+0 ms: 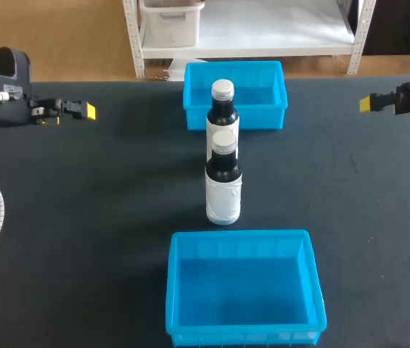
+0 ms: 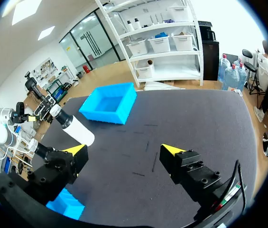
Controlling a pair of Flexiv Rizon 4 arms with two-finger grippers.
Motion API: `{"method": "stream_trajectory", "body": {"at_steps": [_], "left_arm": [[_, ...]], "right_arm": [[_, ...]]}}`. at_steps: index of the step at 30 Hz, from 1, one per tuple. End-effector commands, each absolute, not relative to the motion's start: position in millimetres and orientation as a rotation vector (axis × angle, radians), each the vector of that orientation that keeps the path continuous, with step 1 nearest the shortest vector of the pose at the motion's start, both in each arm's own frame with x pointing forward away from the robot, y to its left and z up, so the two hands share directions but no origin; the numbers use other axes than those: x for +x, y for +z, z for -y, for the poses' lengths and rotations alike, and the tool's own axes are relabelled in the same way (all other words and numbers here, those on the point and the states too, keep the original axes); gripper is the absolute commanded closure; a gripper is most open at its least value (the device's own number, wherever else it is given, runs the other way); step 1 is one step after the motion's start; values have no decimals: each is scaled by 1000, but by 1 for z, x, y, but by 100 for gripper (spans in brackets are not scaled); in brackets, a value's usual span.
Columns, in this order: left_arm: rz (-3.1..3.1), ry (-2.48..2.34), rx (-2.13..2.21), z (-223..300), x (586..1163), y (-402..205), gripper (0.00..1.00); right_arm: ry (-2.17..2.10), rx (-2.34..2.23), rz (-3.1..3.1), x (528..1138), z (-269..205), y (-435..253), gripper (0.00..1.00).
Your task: Pick up the bottle, and place it in the far bin if it is heavy, or in the near bin if it is light.
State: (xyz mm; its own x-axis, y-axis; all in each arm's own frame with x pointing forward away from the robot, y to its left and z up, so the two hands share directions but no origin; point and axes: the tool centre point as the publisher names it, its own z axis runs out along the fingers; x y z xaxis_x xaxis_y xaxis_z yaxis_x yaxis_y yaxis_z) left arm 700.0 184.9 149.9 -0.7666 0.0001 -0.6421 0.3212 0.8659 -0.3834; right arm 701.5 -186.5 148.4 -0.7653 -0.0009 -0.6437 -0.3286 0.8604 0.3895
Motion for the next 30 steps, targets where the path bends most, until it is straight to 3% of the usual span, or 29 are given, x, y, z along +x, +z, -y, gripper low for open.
{"method": "stream_trajectory", "body": {"at_steps": [1,14,20,25,30], "left_arm": [[-2374,-636,231,-185,700,150,0],[-2374,-636,231,-185,700,150,0],[-2374,-636,231,-185,700,150,0],[-2374,-636,231,-185,700,150,0],[-2374,-636,231,-185,700,150,0]], "right_arm": [[642,-235,-2372,701,186,149,0],[642,-235,-2372,701,186,149,0],[801,-728,-2261,717,194,163,0],[985,-1702,-2018,696,192,180,0],[985,-1702,-2018,696,192,180,0]]}}
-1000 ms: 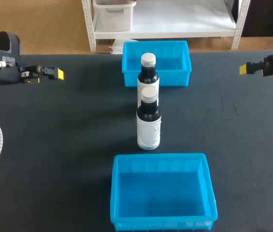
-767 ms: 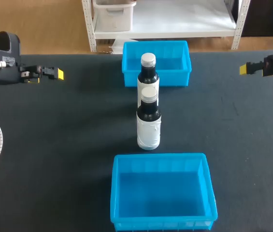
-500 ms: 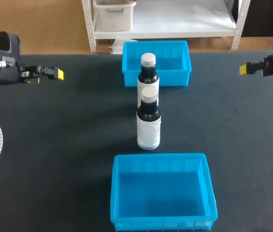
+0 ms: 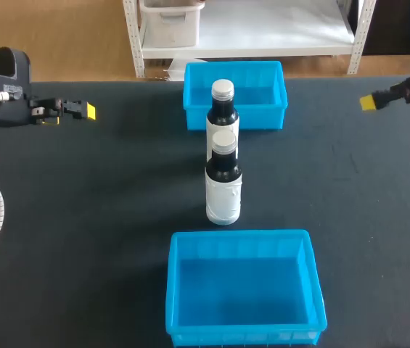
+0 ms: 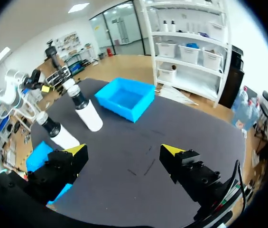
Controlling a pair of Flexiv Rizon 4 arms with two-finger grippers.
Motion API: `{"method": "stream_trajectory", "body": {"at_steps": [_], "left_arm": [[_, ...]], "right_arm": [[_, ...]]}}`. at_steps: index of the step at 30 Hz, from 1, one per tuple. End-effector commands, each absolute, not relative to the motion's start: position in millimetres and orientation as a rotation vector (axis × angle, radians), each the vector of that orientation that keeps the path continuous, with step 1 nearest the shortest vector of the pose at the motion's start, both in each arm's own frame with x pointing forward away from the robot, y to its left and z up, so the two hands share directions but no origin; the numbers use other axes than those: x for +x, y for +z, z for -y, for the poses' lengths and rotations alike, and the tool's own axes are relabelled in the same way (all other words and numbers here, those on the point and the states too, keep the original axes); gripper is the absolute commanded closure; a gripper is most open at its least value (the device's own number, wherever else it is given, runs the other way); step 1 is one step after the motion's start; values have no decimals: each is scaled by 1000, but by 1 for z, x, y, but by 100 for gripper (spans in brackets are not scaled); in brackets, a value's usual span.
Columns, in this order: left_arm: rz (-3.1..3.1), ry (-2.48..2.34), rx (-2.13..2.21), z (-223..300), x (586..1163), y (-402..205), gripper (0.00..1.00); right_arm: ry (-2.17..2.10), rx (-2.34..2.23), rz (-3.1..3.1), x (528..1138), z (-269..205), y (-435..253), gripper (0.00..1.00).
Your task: Pick up the bottle, and place it in the far bin if it is heavy, or in the near bin if it is light.
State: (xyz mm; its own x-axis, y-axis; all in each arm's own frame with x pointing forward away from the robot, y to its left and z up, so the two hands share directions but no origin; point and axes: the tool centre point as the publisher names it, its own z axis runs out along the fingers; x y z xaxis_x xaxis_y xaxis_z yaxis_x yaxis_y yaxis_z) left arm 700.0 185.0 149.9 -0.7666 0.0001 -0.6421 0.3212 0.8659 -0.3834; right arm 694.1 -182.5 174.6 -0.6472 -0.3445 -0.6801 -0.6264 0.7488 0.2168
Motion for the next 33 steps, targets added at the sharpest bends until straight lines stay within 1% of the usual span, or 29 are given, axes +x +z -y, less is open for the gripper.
{"method": "stream_trajectory", "body": {"at_steps": [1,7,9,15,23,33], "left_arm": [[-2374,-636,231,-185,700,150,0],[-2374,-636,231,-185,700,150,0],[-2374,-636,231,-185,700,150,0],[-2374,-636,231,-185,700,150,0],[-2374,-636,231,-185,700,150,0],[-2374,-636,231,-185,700,150,0]], "right_arm": [[985,-1702,-2018,696,192,180,0],[985,-1702,-2018,696,192,180,0],[903,-1774,-1890,688,181,179,0],[827,-1821,-1745,661,135,168,0],[845,-1833,-1626,629,70,156,0],[856,-1733,-1650,613,9,139,0]]}}
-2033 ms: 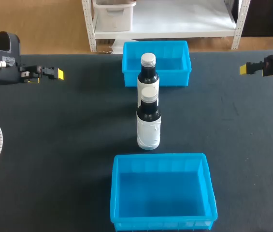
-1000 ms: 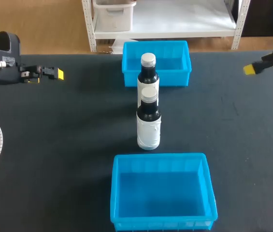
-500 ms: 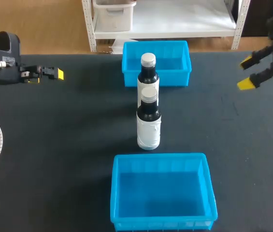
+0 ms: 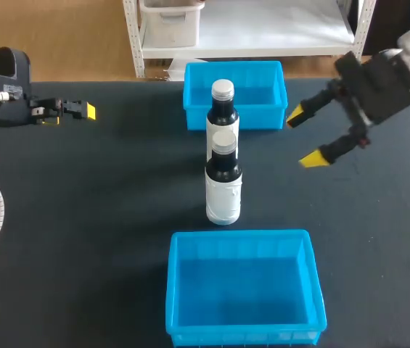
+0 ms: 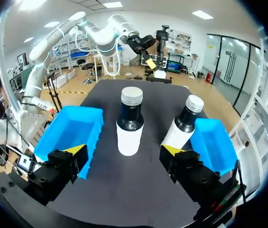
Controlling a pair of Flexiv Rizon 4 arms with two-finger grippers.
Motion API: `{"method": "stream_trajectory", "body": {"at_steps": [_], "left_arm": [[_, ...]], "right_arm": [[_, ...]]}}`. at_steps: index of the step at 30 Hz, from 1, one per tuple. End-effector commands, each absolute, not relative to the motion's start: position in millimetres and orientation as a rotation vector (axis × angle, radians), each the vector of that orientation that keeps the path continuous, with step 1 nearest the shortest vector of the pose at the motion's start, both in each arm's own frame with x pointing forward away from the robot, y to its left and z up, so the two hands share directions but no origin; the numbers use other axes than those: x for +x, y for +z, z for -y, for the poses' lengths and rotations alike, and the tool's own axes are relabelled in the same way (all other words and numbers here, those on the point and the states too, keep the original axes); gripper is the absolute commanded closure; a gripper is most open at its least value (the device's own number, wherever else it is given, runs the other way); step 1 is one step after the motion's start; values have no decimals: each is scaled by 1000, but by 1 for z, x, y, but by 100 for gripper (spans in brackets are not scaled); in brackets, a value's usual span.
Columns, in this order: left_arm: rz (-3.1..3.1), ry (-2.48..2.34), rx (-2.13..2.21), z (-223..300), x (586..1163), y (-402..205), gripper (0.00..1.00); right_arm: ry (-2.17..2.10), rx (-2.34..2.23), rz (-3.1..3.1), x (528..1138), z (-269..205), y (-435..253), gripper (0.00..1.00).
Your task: Pick up the bottle, and place it in the far bin if it is heavy, or in the near bin if it is light.
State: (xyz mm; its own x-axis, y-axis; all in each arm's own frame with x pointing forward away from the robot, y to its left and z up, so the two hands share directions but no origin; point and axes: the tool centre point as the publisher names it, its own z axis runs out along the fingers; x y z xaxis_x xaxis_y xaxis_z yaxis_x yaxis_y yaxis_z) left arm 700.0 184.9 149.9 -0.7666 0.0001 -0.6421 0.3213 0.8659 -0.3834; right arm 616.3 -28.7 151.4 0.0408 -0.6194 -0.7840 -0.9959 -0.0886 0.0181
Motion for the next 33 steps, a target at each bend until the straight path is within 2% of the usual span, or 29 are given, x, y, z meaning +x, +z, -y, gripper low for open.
{"method": "stream_trajectory", "body": {"at_steps": [1,22,33], "left_arm": [[-2374,-636,231,-185,700,150,0],[-2374,-636,231,-185,700,150,0],[-2374,-636,231,-185,700,150,0]], "right_arm": [[855,-1717,-1664,613,4,137,0],[939,-1590,-1744,614,-70,123,0],[970,-1549,-1753,609,-92,122,0]]}}
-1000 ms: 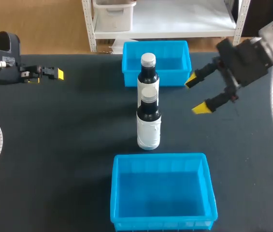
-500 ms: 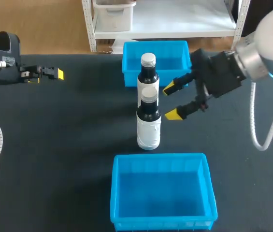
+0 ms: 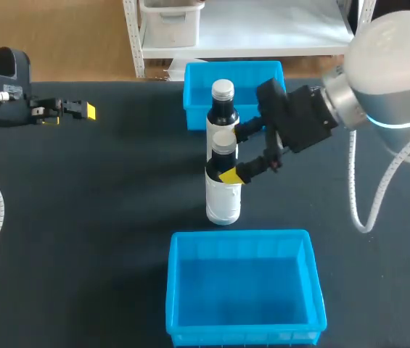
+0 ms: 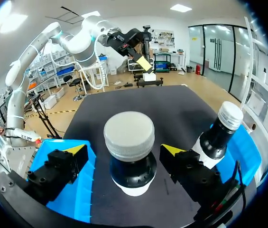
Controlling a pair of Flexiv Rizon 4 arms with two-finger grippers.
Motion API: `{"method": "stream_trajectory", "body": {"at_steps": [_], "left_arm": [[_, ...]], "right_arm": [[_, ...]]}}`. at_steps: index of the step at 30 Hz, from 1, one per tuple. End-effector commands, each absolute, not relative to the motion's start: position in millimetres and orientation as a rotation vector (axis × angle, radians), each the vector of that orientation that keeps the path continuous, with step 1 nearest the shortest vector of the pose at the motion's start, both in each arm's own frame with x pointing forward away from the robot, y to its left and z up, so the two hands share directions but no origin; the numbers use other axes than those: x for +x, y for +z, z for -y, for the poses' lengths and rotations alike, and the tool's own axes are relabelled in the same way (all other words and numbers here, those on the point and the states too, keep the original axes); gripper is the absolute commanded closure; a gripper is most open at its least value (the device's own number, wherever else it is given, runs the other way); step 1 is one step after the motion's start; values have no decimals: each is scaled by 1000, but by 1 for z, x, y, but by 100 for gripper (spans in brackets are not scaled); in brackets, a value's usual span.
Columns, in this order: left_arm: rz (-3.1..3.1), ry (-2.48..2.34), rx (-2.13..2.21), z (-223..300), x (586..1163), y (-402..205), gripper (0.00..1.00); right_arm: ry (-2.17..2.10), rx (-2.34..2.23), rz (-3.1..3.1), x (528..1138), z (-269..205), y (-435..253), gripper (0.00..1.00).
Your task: Pick up the bottle, and place it in the far bin if it is heavy, or in the near bin if it is light.
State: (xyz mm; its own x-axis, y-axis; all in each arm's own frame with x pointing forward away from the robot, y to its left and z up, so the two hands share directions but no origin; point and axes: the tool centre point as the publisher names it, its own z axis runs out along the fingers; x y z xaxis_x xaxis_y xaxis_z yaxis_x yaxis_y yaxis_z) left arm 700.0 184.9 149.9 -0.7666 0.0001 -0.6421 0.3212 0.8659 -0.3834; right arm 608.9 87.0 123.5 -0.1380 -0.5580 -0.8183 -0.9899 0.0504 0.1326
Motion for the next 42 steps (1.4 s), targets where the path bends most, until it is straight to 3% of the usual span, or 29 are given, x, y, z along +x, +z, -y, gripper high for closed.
{"method": "stream_trajectory", "body": {"at_steps": [1,5,8,15,17,18,30,31,42], "left_arm": [[-2374,-636,231,-185,700,150,0],[-2374,-636,231,-185,700,150,0],[-2374,-636,231,-185,700,150,0],[-2374,-636,231,-185,700,150,0],[-2374,-636,231,-185,700,150,0],[-2374,-636,231,-185,700,150,0],[-2374,-636,231,-185,700,150,0],[-2374,-636,231,-185,700,150,0],[-2374,-636,231,-185,700,150,0]], "right_arm": [[972,-1546,-1752,609,-92,122,0],[976,-1539,-1752,608,-93,122,15],[979,-1536,-1755,607,-93,122,9],[986,-1526,-1764,608,-92,119,16],[991,-1522,-1764,609,-93,119,38],[993,-1521,-1763,609,-93,119,42],[997,-1516,-1760,611,-95,119,42],[997,-1515,-1760,611,-95,119,50],[990,-1510,-1751,613,-93,124,57]]}}
